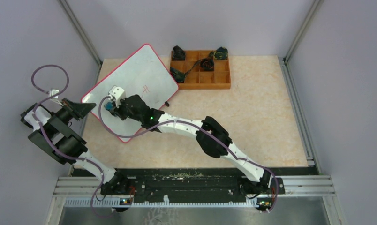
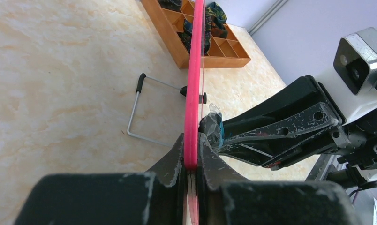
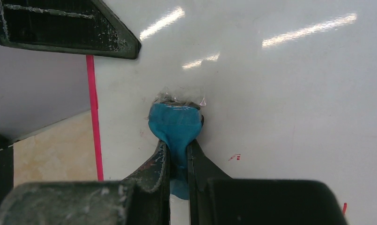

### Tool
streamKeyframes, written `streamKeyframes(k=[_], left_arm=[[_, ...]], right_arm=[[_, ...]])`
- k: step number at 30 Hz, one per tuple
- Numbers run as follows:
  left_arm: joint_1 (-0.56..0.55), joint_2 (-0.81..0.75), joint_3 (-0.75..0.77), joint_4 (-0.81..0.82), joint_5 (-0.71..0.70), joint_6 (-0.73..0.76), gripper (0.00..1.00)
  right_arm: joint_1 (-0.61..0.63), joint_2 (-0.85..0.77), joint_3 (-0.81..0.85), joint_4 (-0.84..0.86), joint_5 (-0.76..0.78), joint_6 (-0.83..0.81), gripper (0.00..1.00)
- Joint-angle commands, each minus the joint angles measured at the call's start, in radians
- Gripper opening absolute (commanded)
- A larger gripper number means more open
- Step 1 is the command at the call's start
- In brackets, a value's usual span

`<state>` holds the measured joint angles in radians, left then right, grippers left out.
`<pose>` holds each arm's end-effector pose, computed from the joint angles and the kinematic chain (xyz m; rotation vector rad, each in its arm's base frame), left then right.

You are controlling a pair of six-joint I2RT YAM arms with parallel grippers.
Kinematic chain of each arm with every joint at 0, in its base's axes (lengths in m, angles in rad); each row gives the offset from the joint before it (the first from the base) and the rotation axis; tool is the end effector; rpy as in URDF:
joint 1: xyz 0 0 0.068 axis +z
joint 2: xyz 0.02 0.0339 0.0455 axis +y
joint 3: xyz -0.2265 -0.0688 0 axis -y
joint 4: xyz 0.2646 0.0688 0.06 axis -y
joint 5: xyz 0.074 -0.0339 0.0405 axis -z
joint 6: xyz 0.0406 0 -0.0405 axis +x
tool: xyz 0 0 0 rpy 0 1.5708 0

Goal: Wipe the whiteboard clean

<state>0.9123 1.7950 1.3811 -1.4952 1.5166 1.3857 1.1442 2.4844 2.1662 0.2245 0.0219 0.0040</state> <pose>0.2227 0.2215 0.2110 0.1298 1.6978 -0.9137 0.2422 0.5308 0.2154 -0.9223 1.4706 0.8423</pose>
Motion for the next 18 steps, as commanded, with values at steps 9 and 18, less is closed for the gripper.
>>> streamKeyframes(k=[9, 18], left_arm=[[0.010, -0.035, -0.002, 0.081, -0.102, 0.082, 0.00], [0.010, -0.029, 0.007, 0.082, -0.098, 0.078, 0.00]], right_arm=[[-0.221, -0.043, -0.110, 0.003, 0.036, 0.061, 0.00], [-0.396, -0.172, -0.334, 0.073, 0.057, 0.042, 0.00]])
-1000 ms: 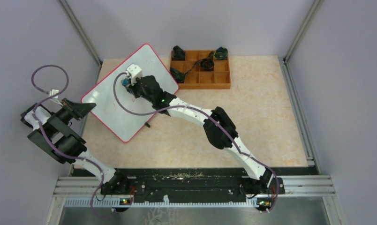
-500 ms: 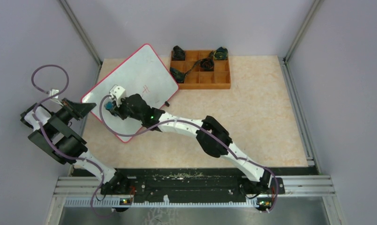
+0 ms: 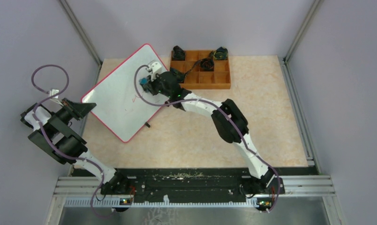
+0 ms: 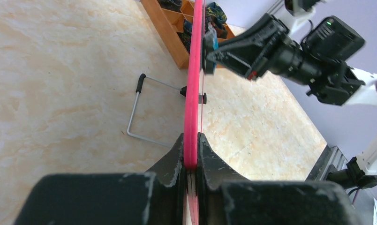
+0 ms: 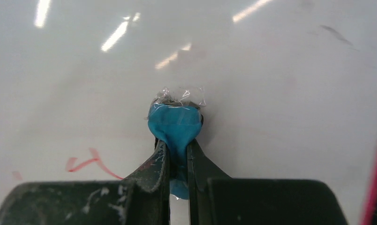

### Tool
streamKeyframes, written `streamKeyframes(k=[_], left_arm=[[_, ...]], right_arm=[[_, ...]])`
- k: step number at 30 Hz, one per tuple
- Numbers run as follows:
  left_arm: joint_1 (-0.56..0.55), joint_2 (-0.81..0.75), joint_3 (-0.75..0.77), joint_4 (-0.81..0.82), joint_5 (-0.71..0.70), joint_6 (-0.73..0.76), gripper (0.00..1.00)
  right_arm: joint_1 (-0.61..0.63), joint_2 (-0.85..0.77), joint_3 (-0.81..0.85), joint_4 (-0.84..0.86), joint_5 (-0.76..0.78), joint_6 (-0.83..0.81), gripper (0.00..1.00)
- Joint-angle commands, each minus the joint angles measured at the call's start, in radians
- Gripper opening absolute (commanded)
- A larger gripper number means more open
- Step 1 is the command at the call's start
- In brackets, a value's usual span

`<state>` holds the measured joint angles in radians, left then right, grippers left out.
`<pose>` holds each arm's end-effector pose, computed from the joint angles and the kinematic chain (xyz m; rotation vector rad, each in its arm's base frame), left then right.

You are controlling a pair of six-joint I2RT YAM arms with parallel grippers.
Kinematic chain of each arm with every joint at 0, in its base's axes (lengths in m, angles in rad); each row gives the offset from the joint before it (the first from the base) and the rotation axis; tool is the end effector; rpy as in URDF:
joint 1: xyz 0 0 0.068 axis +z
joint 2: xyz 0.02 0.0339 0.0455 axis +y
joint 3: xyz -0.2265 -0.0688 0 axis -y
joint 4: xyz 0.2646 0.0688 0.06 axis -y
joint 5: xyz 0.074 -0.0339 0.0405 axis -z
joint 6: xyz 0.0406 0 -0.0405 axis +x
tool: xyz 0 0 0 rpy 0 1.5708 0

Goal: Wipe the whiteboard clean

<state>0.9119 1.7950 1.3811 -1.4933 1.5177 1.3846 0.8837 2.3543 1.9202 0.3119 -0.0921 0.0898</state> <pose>0.2228 0.2216 0.2110 0.1304 1.6966 -0.9135 0.3515 0.4343 0.2032 -0.7453 1.5926 0.7986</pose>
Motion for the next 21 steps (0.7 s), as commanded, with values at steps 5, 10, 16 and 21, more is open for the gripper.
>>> streamKeyframes(k=[5, 10, 16, 21], left_arm=[[0.010, -0.024, 0.007, 0.079, -0.096, 0.080, 0.00], [0.011, -0.020, 0.006, 0.080, -0.091, 0.077, 0.00], [0.010, -0.032, 0.001, 0.079, -0.104, 0.079, 0.00], [0.011, -0.040, 0.004, 0.079, -0.094, 0.076, 0.00]], right_arm=[[-0.168, -0.080, -0.170, 0.035, 0.147, -0.025, 0.00], [-0.100, -0.048, -0.130, 0.024, 0.141, -0.032, 0.00], [0.019, -0.005, -0.047, 0.003, 0.139, -0.039, 0.00], [0.142, 0.018, -0.019, 0.005, 0.139, -0.035, 0.00]])
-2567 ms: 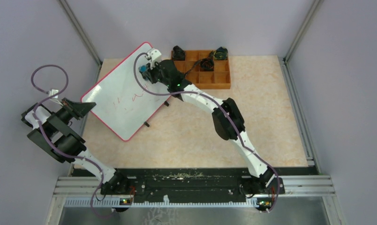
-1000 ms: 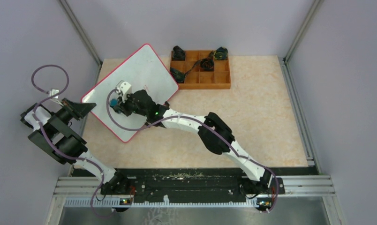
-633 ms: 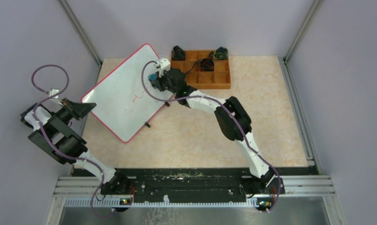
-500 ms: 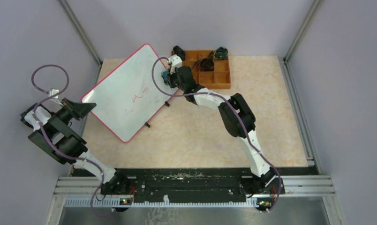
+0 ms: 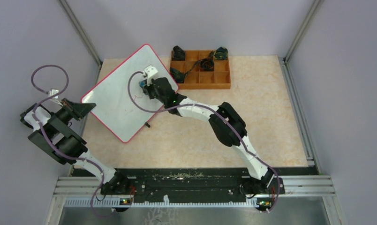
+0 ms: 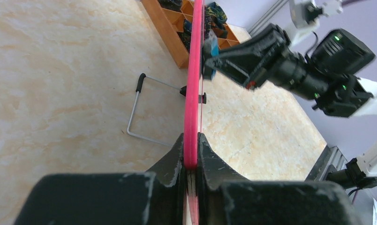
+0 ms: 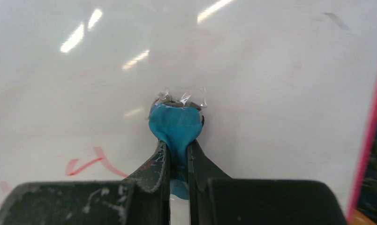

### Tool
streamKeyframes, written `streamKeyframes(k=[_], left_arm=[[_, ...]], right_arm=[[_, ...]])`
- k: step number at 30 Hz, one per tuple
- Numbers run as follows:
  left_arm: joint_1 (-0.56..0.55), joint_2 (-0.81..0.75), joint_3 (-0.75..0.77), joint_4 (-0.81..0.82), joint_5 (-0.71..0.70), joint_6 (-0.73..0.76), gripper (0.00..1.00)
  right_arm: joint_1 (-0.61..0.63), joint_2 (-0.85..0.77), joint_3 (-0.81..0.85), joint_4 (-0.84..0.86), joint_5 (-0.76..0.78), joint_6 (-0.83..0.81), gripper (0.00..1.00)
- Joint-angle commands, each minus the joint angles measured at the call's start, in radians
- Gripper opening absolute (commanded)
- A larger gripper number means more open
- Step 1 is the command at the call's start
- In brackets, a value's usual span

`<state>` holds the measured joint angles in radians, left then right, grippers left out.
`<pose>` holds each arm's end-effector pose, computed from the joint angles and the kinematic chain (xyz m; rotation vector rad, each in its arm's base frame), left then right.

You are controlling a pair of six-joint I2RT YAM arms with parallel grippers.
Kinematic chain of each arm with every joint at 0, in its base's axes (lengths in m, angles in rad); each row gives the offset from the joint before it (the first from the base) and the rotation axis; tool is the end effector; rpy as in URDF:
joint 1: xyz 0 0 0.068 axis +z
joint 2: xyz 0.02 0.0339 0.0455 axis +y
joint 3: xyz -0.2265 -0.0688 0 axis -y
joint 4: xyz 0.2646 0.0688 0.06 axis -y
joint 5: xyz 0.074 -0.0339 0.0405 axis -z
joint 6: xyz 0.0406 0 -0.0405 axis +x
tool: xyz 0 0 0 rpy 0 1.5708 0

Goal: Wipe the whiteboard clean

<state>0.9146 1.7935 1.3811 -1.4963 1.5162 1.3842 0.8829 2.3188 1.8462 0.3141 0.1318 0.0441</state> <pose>0.2220 0.2219 0.2114 0.1270 1.6982 -0.9128 0.3532 0.4214 0.1945 -0.6258 1.6468 0.5668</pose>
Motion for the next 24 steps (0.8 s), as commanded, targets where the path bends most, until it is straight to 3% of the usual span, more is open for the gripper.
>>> streamKeyframes(k=[1, 5, 10, 24], left_arm=[[0.008, -0.041, 0.005, 0.082, -0.091, 0.076, 0.00], [0.008, -0.040, 0.009, 0.082, -0.090, 0.072, 0.00], [0.007, -0.037, 0.002, 0.082, -0.099, 0.078, 0.00], [0.008, -0.033, 0.011, 0.083, -0.093, 0.070, 0.00]], right_arm=[[0.162, 0.061, 0.062, 0.003, -0.089, 0.010, 0.00], [0.218, 0.086, 0.082, 0.003, -0.084, 0.009, 0.00], [0.204, 0.091, 0.078, -0.008, -0.049, 0.008, 0.00], [-0.151, -0.024, -0.064, -0.003, -0.059, 0.024, 0.00]])
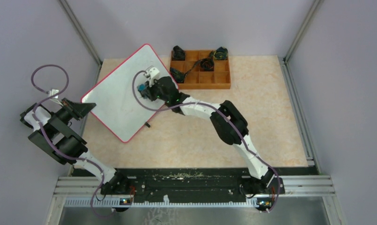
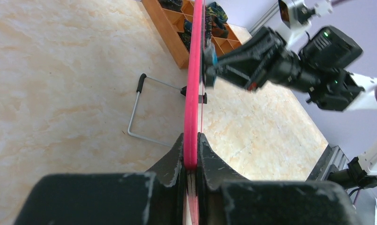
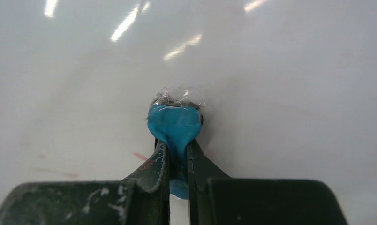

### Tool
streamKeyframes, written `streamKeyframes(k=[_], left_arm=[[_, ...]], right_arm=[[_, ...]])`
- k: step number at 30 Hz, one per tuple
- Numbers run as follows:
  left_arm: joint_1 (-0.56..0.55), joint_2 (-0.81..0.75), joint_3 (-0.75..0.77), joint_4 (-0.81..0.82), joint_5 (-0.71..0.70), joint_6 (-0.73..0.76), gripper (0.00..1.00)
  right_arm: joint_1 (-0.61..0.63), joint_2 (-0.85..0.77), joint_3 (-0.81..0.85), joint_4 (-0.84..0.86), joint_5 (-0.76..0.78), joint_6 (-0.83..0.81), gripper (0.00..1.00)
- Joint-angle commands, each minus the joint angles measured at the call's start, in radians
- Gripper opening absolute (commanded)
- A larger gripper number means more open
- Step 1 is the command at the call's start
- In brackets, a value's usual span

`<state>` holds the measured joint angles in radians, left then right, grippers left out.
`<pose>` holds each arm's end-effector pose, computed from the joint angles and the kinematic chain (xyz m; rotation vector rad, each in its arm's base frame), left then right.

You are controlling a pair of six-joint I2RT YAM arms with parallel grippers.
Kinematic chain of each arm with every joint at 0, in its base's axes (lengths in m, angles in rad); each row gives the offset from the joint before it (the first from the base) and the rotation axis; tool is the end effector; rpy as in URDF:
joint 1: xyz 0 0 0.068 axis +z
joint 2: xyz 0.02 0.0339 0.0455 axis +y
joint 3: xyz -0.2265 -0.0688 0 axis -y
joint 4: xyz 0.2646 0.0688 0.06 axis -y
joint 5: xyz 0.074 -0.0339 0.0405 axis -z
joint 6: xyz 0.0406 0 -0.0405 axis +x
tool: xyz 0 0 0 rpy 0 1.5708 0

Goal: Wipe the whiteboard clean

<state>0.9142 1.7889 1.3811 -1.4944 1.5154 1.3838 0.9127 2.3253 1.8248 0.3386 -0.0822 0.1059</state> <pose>0.2219 0.2215 0.2127 0.1325 1.6979 -0.9082 0.3332 0.4364 0.1857 -0.7654 1.6329 0.8116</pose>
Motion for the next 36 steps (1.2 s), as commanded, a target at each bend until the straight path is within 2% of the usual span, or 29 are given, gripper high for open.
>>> streamKeyframes(k=[1, 4, 8, 15, 27, 36], left_arm=[[0.009, -0.028, 0.012, 0.080, -0.092, 0.071, 0.00], [0.008, -0.029, 0.012, 0.081, -0.094, 0.070, 0.00], [0.007, -0.026, 0.012, 0.080, -0.089, 0.068, 0.00], [0.007, -0.029, 0.008, 0.081, -0.093, 0.066, 0.00], [0.006, -0.034, 0.000, 0.080, -0.087, 0.070, 0.00], [0.006, -0.035, -0.005, 0.080, -0.090, 0.074, 0.00]], right_arm=[[-0.197, -0.038, -0.053, -0.021, 0.158, -0.040, 0.00], [-0.225, -0.057, -0.082, -0.006, 0.154, -0.044, 0.00], [-0.201, -0.070, -0.103, 0.010, 0.134, -0.043, 0.00], [-0.038, -0.055, -0.097, 0.041, 0.158, -0.067, 0.00], [0.180, -0.041, -0.075, 0.081, 0.137, -0.012, 0.00], [0.185, -0.081, -0.109, 0.095, 0.150, -0.030, 0.00]])
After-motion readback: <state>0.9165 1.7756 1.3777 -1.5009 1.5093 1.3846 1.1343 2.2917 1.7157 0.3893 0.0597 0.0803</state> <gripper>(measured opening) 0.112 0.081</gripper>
